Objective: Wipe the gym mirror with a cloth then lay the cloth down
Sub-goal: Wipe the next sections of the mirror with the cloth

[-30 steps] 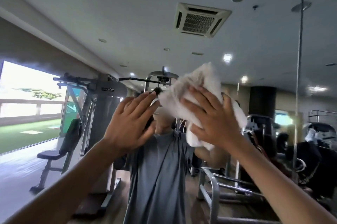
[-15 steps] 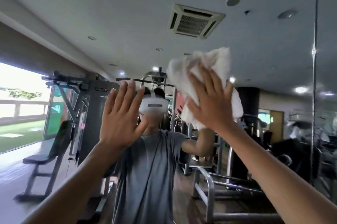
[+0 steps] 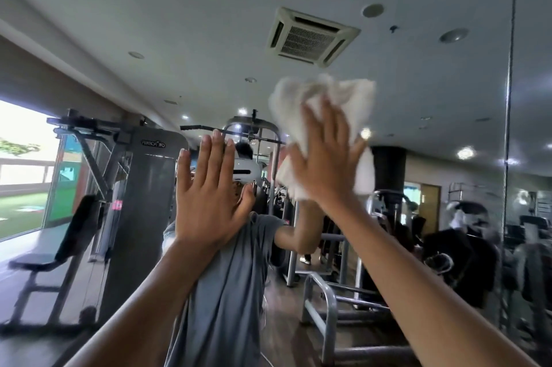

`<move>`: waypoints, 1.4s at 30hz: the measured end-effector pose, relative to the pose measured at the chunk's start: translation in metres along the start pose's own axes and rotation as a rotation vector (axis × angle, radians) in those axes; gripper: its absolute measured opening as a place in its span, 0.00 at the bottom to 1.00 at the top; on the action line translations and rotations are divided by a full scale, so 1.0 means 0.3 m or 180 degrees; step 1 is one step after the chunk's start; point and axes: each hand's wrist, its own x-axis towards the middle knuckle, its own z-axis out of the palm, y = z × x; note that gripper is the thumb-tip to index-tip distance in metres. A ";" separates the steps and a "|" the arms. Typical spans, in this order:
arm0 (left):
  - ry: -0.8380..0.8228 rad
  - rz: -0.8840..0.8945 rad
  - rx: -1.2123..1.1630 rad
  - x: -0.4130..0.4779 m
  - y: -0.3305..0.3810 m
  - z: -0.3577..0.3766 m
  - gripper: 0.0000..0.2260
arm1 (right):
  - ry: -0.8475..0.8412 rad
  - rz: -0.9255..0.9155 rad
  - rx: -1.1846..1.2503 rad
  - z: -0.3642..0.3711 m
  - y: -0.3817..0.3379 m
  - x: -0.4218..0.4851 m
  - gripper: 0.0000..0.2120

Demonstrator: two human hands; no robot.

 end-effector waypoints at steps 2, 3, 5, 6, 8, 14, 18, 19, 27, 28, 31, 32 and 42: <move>0.0056 0.0029 -0.0026 0.001 -0.005 0.000 0.33 | -0.0118 -0.1005 -0.0133 -0.005 0.026 -0.068 0.32; 0.0066 0.0033 -0.0024 0.000 -0.006 -0.002 0.33 | -0.0160 -0.1449 -0.0186 -0.008 0.073 -0.092 0.32; 0.0051 0.0040 0.0020 -0.003 -0.004 -0.003 0.34 | -0.0256 -0.2038 -0.0297 -0.027 0.204 -0.115 0.33; 0.0045 0.0044 0.0040 -0.003 -0.003 -0.003 0.34 | -0.0314 -0.2057 -0.0339 -0.039 0.269 -0.111 0.34; 0.0041 0.0054 0.0054 -0.004 -0.003 0.000 0.34 | -0.0338 -0.1384 -0.0293 -0.052 0.357 -0.074 0.33; -0.0056 0.0075 0.0089 -0.018 -0.009 -0.001 0.33 | 0.0242 0.1136 0.0324 0.003 0.091 0.072 0.32; -0.0080 0.0160 0.0071 -0.036 -0.016 -0.008 0.32 | -0.0045 -0.0556 0.0141 0.013 -0.020 -0.096 0.33; -0.0081 0.0184 0.0069 -0.040 -0.017 -0.009 0.32 | -0.0078 -0.1072 0.0096 0.014 -0.001 -0.132 0.33; -0.0339 0.1127 0.0295 -0.012 -0.195 -0.102 0.28 | -0.0260 -0.0297 0.0052 -0.028 0.176 -0.005 0.32; -0.0362 0.1165 0.0341 -0.004 -0.230 -0.114 0.27 | -0.0119 0.0181 0.0076 -0.018 0.121 0.030 0.32; -0.0434 0.1207 0.0445 0.004 -0.346 -0.132 0.27 | 0.0082 0.0765 0.0151 0.008 -0.116 0.108 0.32; -0.0423 0.1252 0.0444 0.003 -0.384 -0.136 0.27 | 0.0073 0.0604 0.0159 0.013 -0.191 0.111 0.32; -0.0309 0.1357 0.0438 -0.014 -0.656 -0.207 0.25 | -0.0210 -0.1276 0.0020 -0.010 -0.159 -0.047 0.32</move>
